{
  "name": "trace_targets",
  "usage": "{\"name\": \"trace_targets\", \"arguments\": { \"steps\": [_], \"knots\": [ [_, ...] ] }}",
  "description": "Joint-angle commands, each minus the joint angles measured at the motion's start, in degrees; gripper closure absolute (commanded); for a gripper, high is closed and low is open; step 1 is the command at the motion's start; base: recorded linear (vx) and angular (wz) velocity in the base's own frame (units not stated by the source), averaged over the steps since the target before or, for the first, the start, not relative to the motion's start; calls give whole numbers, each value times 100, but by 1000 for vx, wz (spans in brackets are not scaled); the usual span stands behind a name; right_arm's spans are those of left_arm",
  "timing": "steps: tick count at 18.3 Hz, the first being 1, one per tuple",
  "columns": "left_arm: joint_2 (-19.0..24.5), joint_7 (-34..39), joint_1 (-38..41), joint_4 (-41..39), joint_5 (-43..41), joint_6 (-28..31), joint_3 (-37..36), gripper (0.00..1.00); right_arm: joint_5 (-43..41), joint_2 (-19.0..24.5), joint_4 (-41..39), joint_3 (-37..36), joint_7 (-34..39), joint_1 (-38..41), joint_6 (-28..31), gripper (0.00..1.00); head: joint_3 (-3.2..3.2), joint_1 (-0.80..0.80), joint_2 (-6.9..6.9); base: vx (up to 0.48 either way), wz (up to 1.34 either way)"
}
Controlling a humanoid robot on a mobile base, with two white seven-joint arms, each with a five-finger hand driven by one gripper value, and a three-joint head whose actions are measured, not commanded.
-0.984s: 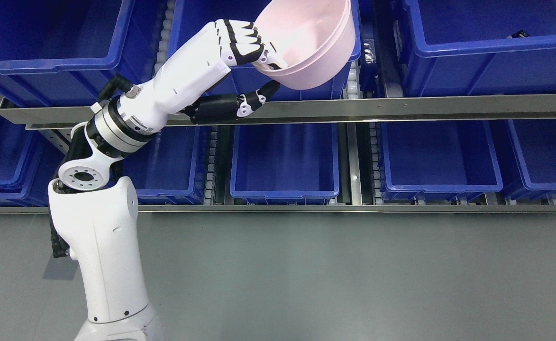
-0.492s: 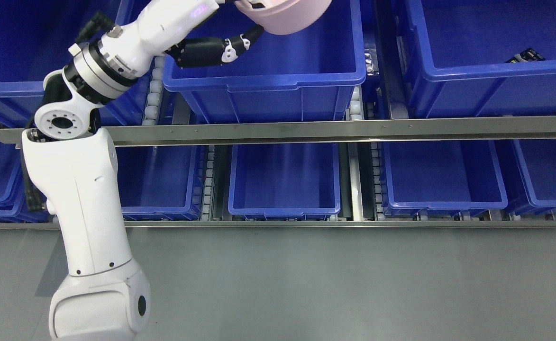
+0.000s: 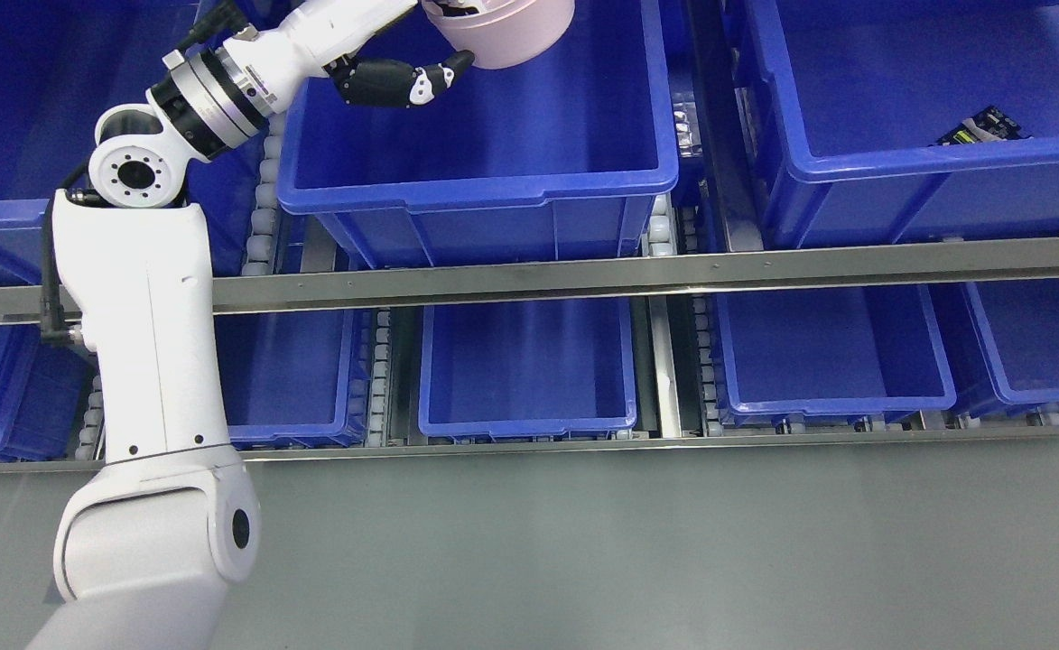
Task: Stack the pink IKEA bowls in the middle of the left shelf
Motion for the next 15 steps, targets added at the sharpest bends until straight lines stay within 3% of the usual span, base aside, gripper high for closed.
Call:
{"name": "trace_targets", "arguments": {
  "steps": [1, 4, 8, 12, 15],
  "knots": [
    [176, -4, 164, 1528, -200, 5, 23, 96, -9, -100, -100, -26, -1, 0, 1, 0, 0, 0, 0, 43, -48],
    [185, -4, 305, 1528, -191, 5, 58, 87, -9, -100, -100, -26, -1, 0, 1, 0, 0, 0, 0, 29, -30],
    [141, 198, 279, 1520, -174, 5, 243, 63, -9, -100, -100, -26, -1, 0, 1, 0, 0, 0, 0, 4, -2],
    [97, 321, 235, 1493, -147, 5, 278, 48, -9, -100, -100, -26, -1, 0, 1, 0, 0, 0, 0, 0, 0],
    [-113, 1091, 147, 1476, -112, 5, 295, 24, -9, -100, -100, -26, -1, 0, 1, 0, 0, 0, 0, 0, 0]
  ]
}}
